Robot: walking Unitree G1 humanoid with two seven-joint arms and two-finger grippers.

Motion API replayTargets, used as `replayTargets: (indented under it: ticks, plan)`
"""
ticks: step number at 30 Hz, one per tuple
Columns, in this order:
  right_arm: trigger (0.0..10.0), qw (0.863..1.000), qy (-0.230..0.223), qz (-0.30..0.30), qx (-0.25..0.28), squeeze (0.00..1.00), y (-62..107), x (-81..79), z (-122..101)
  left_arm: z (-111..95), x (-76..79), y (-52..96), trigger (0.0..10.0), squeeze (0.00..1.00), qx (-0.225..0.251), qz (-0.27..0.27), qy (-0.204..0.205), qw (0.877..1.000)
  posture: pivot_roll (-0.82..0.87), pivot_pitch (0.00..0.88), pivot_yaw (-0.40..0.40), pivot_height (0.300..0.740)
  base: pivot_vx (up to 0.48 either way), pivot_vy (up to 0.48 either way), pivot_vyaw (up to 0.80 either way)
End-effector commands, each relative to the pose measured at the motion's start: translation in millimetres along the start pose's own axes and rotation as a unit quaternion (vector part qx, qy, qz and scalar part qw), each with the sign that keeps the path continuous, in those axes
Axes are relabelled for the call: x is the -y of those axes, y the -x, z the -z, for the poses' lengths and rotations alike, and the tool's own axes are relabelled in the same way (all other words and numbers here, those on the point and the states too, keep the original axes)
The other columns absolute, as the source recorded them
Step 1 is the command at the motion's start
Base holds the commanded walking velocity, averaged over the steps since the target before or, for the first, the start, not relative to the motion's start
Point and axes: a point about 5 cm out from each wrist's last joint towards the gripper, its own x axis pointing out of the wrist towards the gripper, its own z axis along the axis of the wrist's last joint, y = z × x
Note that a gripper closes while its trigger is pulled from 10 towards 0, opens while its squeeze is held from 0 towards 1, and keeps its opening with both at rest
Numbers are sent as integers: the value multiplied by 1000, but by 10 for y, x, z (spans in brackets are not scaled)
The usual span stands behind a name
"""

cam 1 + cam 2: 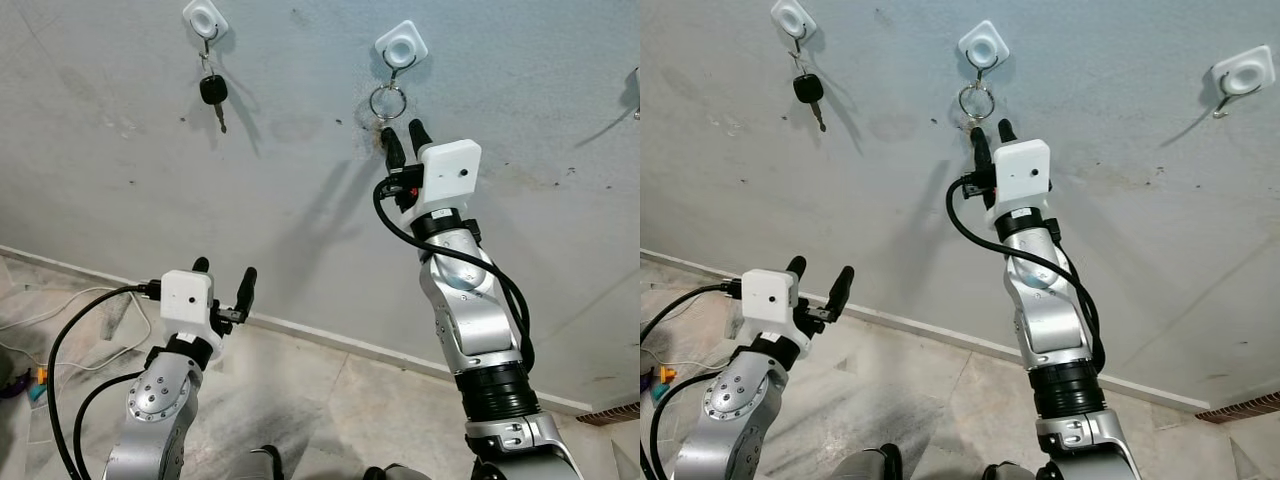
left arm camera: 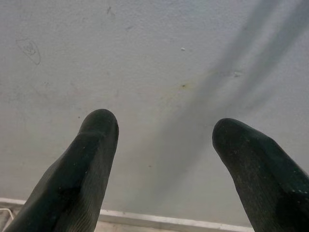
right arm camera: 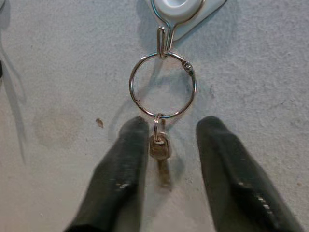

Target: Hang keys on a hook

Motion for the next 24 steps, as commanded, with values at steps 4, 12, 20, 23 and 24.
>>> replayTargets:
  ticks: [4,12,20,23,24]
  plan:
    - [10000,1000,9,7,-10,1000,49,-18,48,-1,-26,-12,10000,0,-3,0,-3,1000,102,167,44,740,0,0,0]
    - [10000,999,25,24,-19,1000,175,72,118,-20,-30,-93,10000,0,4,0,-1,1000,82,149,43,740,0,0,0]
    - [10000,997,34,44,-49,1000,404,218,217,-14,31,-131,10000,0,7,10,12,1000,62,143,33,740,0,0,0]
    - [10000,996,38,52,-60,1000,462,259,237,0,58,-134,10000,0,5,18,17,1000,55,144,28,740,0,0,0]
    - [10000,995,42,54,-69,1000,540,298,256,39,96,-137,10000,0,-4,25,18,1000,43,145,23,740,0,0,0]
